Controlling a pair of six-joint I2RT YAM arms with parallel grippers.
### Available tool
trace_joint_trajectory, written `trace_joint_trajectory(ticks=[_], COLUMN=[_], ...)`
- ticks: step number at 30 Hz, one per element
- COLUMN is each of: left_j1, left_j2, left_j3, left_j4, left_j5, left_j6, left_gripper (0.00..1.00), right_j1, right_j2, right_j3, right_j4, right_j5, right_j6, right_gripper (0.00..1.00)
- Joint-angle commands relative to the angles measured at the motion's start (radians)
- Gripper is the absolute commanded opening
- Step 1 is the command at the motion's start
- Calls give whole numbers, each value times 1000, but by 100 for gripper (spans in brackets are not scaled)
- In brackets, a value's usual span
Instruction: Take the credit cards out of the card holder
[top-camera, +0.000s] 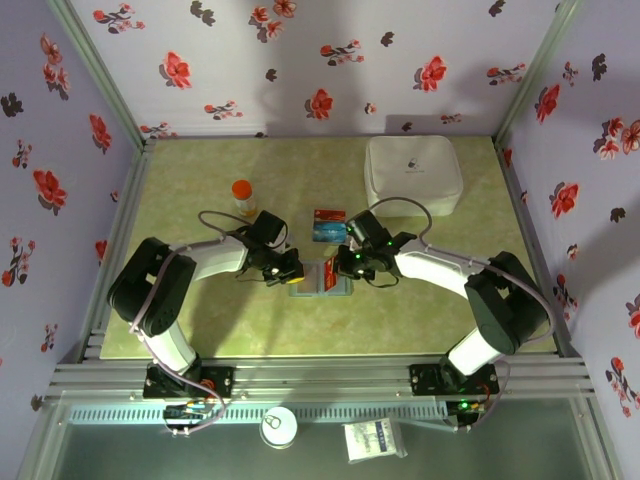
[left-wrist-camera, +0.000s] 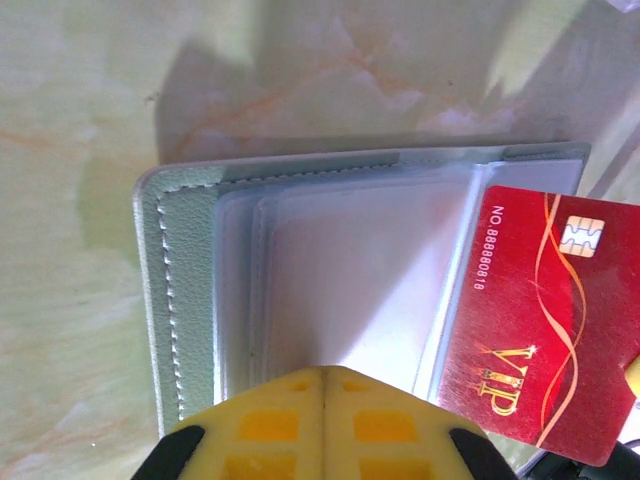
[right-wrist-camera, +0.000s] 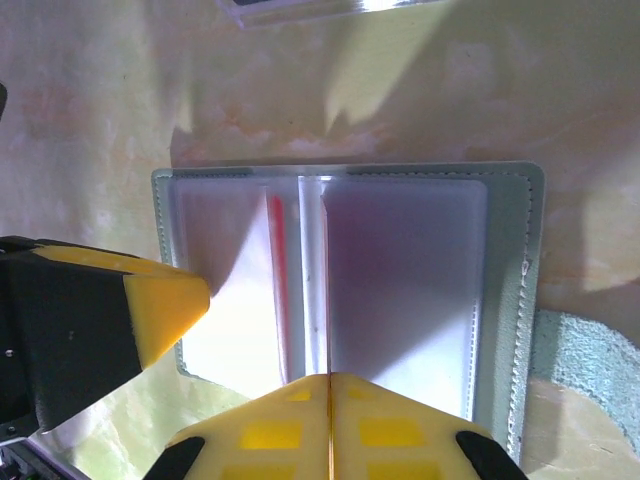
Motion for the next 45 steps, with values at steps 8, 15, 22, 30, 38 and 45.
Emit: trace_joint_trajectory(ticks=[8,15,22,30,38,45], left_j1=[2,10,16,19,19,19], left_j2=[-92,-87,-93,-93,-81,-64], left_j3=[-1,-15,-27,-36,-41,-50], left_j4=[-56,-93,-91,-84,-84,-64], left_j5=[-52,-99,-107,-100,-111,-101], left_j6=[26,55,61,62,73,69], left_gripper=[0,0,0,0,0,0], right_j1=[12,18,26,36,56,74], right_j2=[7,12,35,74,94,116], right_j3=[33,46,73,113,146,169], right_j4=[2,4,-1,-74,-130,-135], right_j5=[17,14,7,47,88,92], right_j6=[19,22,21,1,-11,-3], right_gripper=[8,8,8,8,8,10])
